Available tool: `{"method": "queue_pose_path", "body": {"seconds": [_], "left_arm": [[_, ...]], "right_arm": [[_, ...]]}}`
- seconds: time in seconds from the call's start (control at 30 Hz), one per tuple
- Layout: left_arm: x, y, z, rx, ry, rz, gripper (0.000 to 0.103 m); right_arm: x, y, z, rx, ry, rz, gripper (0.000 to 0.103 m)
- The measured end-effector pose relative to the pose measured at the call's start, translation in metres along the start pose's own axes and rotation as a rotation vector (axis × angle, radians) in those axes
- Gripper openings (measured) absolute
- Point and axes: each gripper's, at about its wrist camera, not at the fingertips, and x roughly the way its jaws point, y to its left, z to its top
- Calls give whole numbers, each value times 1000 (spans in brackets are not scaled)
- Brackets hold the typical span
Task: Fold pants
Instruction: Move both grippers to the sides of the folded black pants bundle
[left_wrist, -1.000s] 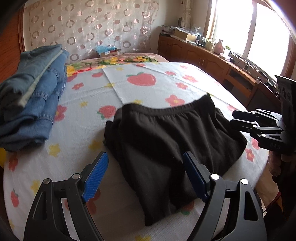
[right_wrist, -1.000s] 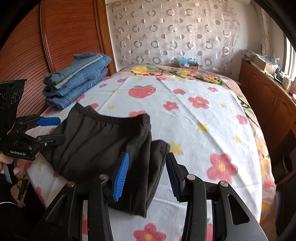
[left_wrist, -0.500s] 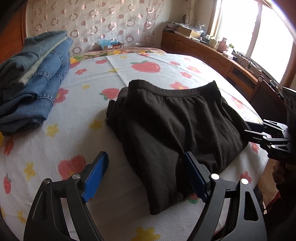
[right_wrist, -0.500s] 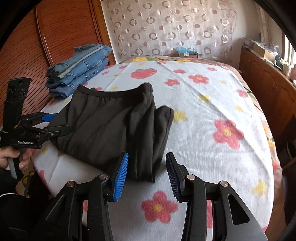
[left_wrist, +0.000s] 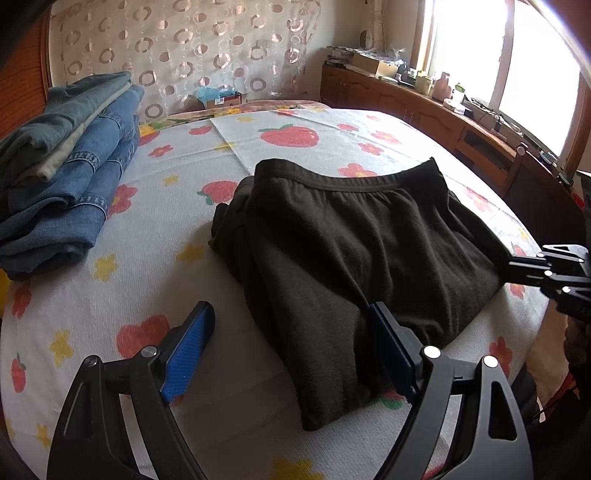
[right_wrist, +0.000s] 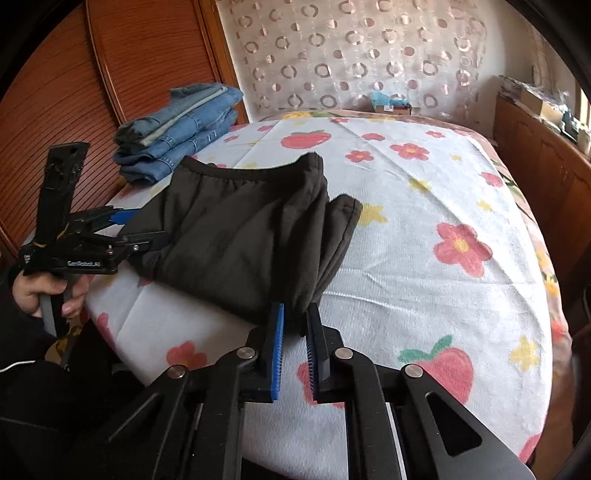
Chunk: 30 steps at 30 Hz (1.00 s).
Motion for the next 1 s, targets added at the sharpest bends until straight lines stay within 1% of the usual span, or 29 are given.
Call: {"method": "queue_pose_path", "body": {"seconds": [0.3,0.33,0.37,0.4,0.43,0.5,0.53,0.7,0.73,0.8,0.83,0.97,1.0], "left_arm": [[0,-2,0,4,-8,3,86],[0,-2,-1,7,-10,2,86],[0,-2,-1,9,-12,1,86],[0,-2,-1,9,-15,0,86],[1,-2,-1,9,-16,1,86],[1,-2,0,6,-13,2,86],[1,-1,0,3,-10,1,86],[0,6,7,-32,19,-39,86],[-2,9,10,-47,9,-56,86],[-5,13,14,-59,-8,-66,86],[-6,14,16,-59,-13,-65,83],[-6,18,25,-68,-21,-68,74],[-5,20,26,-71,-23,-70,71]], "right_arm": [[-8,5,5,-1,-16,-7,10],[-8,6,6,-2,-19,-10,14],[-9,7,7,-1,-25,-21,16],[-9,7,8,1,-34,-33,20],[-8,6,10,5,-36,-47,29],[-4,5,14,13,-37,-59,40],[0,4,17,15,-39,-53,41],[27,1,32,20,-14,-75,42],[31,1,35,19,-11,-78,42],[38,3,39,16,-3,-88,42],[41,3,40,14,-2,-91,42],[46,3,43,15,5,-104,43],[48,3,43,17,7,-111,43]]}}
